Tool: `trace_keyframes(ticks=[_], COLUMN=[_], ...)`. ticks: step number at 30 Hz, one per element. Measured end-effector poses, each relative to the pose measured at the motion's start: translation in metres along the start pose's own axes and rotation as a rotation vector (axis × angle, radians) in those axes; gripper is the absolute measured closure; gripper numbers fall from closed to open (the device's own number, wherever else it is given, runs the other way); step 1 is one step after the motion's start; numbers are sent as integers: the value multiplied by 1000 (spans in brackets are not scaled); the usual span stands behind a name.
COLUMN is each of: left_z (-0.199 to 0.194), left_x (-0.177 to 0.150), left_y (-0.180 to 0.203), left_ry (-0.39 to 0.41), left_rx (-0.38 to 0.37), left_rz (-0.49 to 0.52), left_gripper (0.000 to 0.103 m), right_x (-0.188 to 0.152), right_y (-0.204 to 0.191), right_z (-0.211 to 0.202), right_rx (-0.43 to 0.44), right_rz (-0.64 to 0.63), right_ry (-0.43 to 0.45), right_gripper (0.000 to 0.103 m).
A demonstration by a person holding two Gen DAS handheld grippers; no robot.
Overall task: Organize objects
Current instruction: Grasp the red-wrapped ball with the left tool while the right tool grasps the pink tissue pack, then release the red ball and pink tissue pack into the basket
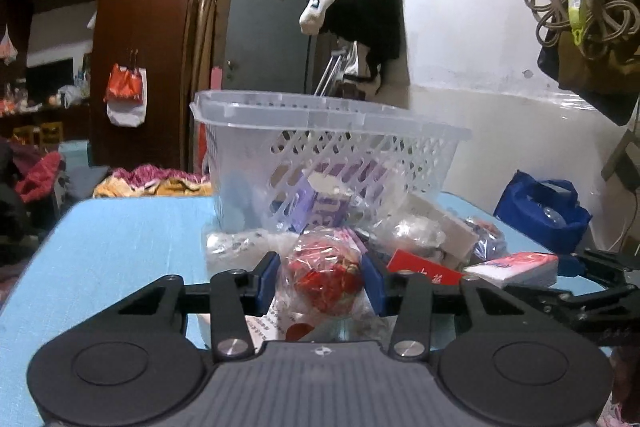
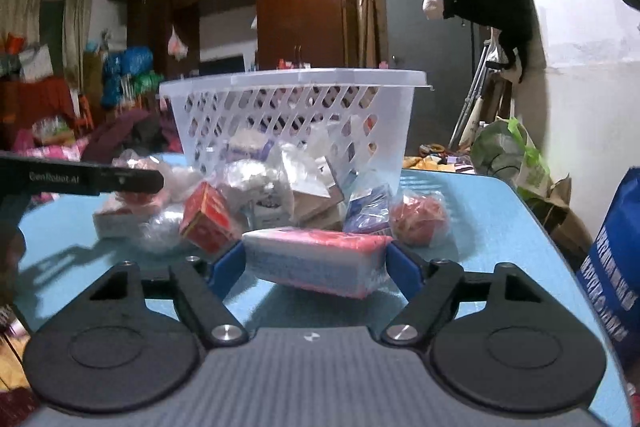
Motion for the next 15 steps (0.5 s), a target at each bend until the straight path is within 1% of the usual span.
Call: trace_keyframes(ticks=[3, 10, 14, 15], left_z=[-2, -7, -13, -16], left_x=[1, 3, 7, 12], left_y=[1, 0, -3, -4], left_ry=[8, 40, 73, 80], left_rx=[-4, 12, 26, 18], left_rz=[14, 14, -8, -33], left_gripper=[54, 54, 54, 54], right_x=[0, 3, 13, 18], right_y=[3, 3, 8, 9], right_z=[-7, -20, -25, -25], right_rx=[22, 34, 57, 60], right_rz=[28, 45, 87, 93], right_ry=[44, 119, 146, 157], right_gripper=[24, 24, 25, 25])
Point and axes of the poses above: each gripper's, at about its wrist camera, not at the fingertips, and z roughly the way its jaws point, y to its right, x to its top, the point moved 3 cm from there along z, roughly the way its jaws point, and after that the axes turned 11 degrees about y, right-handed, at the moved point
